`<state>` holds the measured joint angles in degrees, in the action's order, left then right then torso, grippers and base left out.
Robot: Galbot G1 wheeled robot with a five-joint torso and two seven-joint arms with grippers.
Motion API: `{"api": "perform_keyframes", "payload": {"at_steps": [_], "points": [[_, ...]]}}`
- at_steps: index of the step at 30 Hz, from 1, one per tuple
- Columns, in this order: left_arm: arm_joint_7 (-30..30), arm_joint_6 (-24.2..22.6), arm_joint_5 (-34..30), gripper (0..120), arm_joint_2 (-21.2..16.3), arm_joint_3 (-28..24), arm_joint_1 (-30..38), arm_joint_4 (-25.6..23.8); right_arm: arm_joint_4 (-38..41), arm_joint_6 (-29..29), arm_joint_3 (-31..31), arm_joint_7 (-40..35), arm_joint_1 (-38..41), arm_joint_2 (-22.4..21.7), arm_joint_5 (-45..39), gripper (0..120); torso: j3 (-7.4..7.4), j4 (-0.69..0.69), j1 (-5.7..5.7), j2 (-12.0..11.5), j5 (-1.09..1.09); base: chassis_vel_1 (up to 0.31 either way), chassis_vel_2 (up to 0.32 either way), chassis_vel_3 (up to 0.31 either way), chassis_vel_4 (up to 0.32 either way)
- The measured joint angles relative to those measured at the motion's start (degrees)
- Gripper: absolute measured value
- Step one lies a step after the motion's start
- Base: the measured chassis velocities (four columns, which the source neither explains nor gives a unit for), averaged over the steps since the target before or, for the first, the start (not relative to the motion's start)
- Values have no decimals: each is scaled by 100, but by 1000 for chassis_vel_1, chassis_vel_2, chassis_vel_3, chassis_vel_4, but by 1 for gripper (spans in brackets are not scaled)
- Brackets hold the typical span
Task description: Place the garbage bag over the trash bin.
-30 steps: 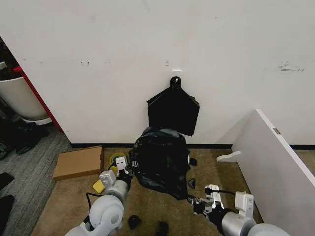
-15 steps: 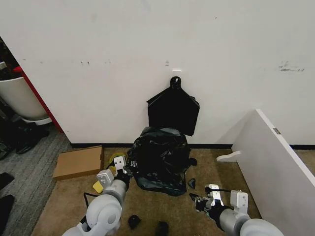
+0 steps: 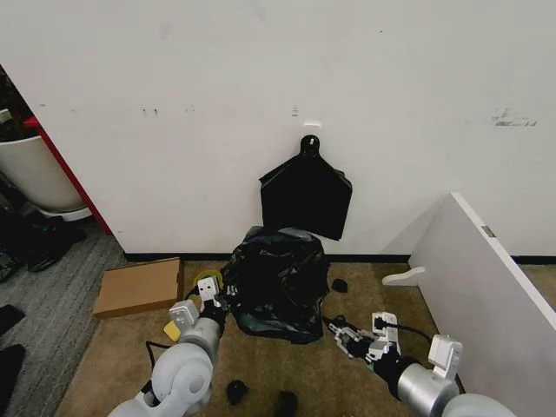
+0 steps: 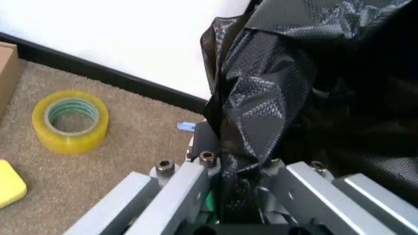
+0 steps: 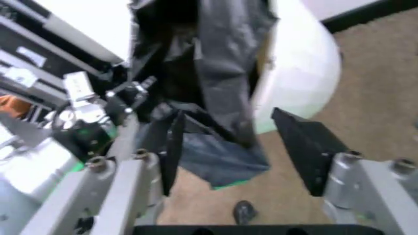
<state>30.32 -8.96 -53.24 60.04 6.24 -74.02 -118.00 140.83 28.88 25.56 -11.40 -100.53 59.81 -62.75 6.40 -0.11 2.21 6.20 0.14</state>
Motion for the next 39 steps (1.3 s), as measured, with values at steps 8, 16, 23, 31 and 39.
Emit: {"api": "perform_keyframes", "payload": {"at_steps": [8, 16, 23, 31, 39], "points": [[-20, -24, -53, 1, -16, 1, -32, -111, -139, 200, -183, 50, 41, -17, 178, 72, 0, 0, 0, 0, 1, 0, 0, 0, 0], [-39, -24, -36, 1, -9, 1, -94, -164, -177, 212, -237, 32, -13, 45, 66, 42, 0, 0, 0, 0, 0, 0, 0, 0, 0], [-43, -24, -20, 1, 23, -10, -103, -184, -176, 212, -275, 30, -51, 91, 106, 19, 0, 0, 0, 0, 0, 0, 0, 0, 0], [-41, -11, -16, 1, 50, -4, -114, -202, -222, 209, -331, 8, -89, 94, 331, 0, 0, 0, 0, 0, 1, 0, 0, 0, 0], [-3, 4, -8, 1, 64, 3, -111, -211, -277, 194, -393, -53, -128, 78, 643, 0, 0, 0, 0, 0, 0, 0, 0, 0, 0]]}}
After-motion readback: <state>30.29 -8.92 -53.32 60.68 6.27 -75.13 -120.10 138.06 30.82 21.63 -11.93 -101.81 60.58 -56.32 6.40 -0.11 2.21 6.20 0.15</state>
